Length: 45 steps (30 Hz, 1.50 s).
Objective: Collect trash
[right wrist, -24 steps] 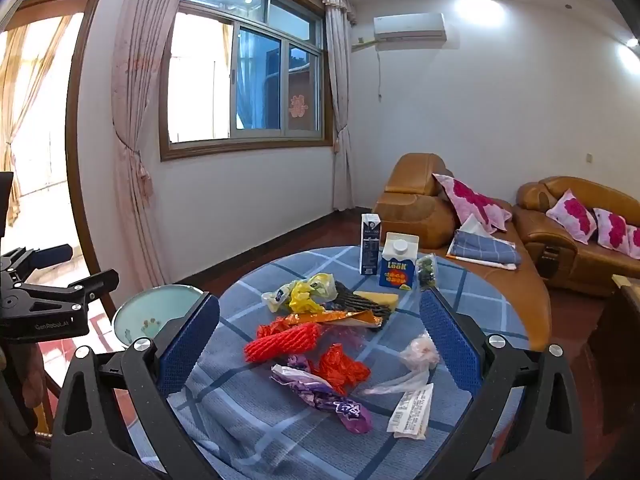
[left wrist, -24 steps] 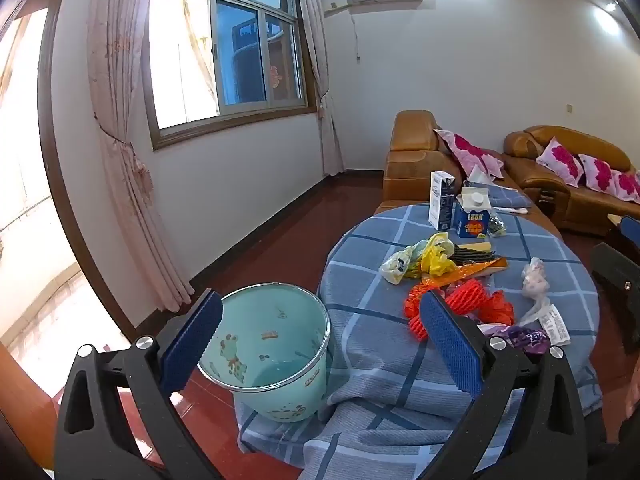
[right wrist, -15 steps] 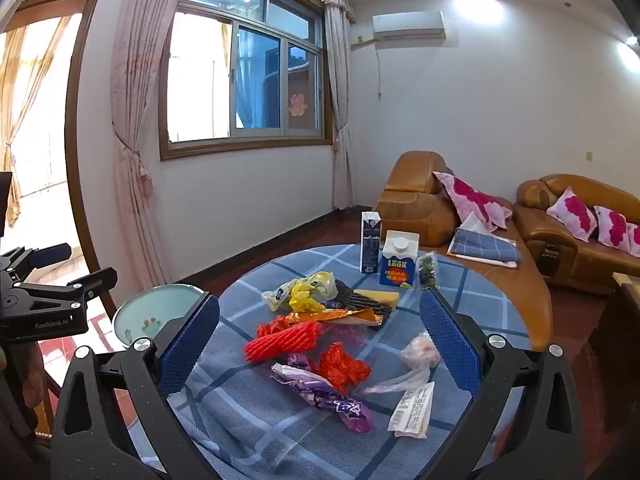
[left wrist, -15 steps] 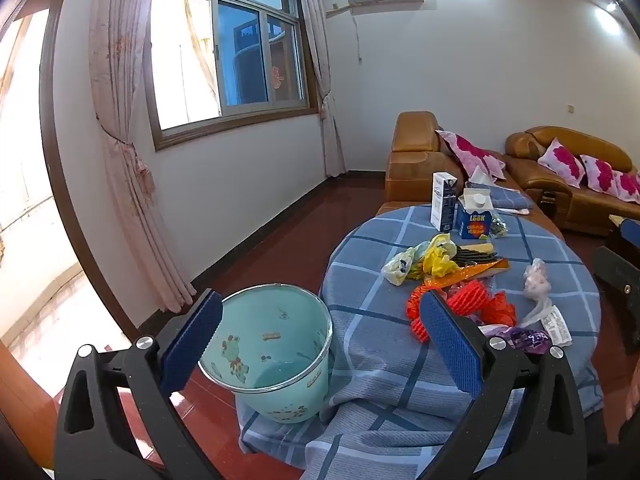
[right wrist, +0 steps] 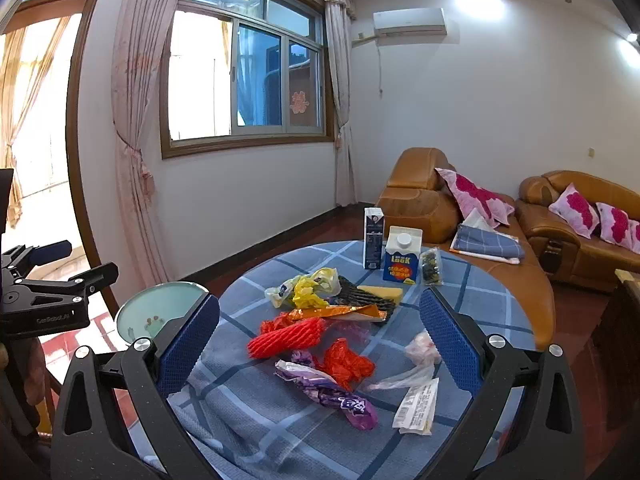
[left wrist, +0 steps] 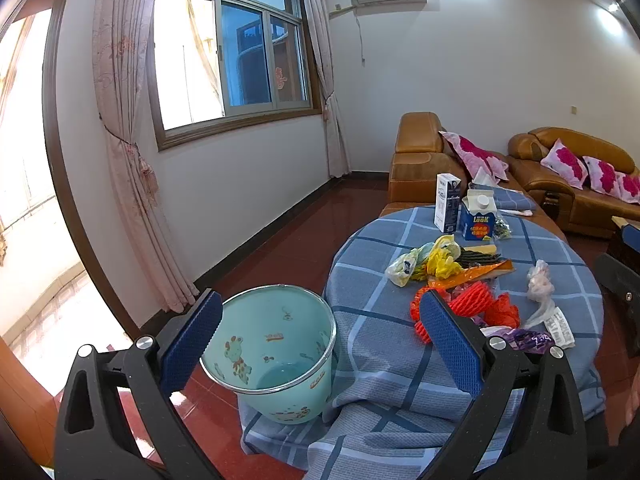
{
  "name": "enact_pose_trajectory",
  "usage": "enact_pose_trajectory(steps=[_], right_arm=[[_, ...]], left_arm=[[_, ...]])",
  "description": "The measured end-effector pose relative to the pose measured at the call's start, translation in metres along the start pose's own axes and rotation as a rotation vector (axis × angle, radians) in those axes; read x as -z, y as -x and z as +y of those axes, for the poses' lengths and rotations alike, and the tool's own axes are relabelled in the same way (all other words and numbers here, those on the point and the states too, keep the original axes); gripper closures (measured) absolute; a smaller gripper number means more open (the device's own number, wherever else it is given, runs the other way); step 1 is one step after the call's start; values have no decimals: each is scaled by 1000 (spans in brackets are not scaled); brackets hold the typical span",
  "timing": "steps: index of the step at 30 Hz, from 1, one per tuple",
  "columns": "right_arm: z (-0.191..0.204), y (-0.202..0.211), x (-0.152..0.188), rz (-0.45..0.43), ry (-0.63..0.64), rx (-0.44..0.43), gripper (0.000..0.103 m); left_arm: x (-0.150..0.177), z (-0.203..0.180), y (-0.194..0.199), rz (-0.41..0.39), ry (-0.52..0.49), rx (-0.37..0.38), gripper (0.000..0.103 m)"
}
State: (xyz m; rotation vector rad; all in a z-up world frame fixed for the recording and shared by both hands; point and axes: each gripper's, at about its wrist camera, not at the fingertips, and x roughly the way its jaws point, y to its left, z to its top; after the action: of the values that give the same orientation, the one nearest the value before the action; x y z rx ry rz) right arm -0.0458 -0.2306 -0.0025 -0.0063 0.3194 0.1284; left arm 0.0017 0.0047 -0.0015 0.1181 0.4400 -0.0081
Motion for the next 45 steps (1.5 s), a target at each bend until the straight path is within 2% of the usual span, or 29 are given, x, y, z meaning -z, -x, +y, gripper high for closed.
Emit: enact_pose_trajectory(steps=[45], right_arm=[[4,-5,8,18,-5,-6,5]], left_arm=[[1,1,-2,9,-2,-6,6]])
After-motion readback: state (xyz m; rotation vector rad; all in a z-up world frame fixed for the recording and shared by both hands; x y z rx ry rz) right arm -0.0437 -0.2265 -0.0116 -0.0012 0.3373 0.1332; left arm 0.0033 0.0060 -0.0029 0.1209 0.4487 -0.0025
